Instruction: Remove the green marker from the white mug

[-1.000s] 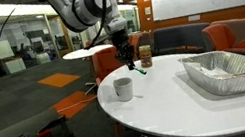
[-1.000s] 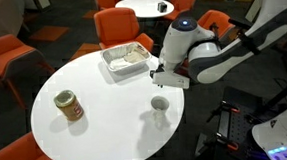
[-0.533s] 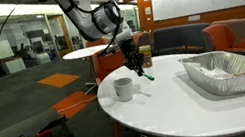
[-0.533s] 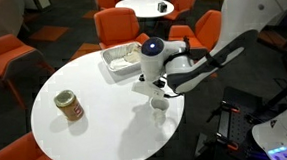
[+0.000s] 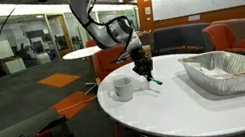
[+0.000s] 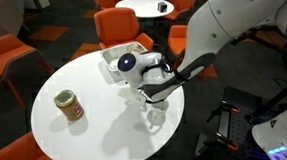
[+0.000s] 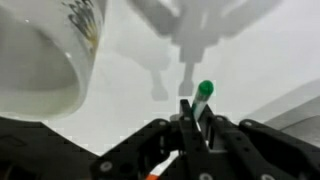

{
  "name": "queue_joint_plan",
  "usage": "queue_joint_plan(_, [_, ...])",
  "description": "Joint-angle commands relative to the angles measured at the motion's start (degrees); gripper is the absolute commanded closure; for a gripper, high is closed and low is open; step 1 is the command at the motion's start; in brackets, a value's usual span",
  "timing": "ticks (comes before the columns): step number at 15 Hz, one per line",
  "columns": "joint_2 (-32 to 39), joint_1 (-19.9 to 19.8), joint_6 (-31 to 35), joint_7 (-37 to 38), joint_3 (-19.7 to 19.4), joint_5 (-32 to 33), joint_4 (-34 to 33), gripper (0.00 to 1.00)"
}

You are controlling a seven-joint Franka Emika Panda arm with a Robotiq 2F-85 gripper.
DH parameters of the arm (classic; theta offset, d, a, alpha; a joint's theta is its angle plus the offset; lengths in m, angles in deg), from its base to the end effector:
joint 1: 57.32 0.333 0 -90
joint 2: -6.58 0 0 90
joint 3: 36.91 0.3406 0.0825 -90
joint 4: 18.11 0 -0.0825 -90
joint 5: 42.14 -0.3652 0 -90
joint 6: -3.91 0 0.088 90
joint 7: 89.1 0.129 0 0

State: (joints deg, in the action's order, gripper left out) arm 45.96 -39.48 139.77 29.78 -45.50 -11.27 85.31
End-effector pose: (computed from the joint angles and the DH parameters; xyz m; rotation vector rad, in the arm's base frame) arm 0.6355 0.0960 0.1721 2.0736 -1.8725 0.4920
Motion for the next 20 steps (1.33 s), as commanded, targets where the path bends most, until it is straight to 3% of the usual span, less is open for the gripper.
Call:
queue_joint_plan(1, [2.3, 1.19, -1.23, 0.28, -1.05, -0.81, -3.55, 0.55])
queue_joint_plan(4, [-1.16, -0.18, 2.28, -3.15, 0.5, -1.69, -0.11, 0.33])
queue_joint_plan(9, [-13.4, -6.11, 8.88, -22.74, 6.1, -10.33, 10.66, 0.0])
queue_joint_plan(16, [-29.38, -10.5, 4.86, -55.37, 9.69, -22.21, 23.22, 0.0])
queue_joint_plan(20, [-32.76, -9.72, 1.96, -65.21, 9.56, -20.68, 26.96, 0.0])
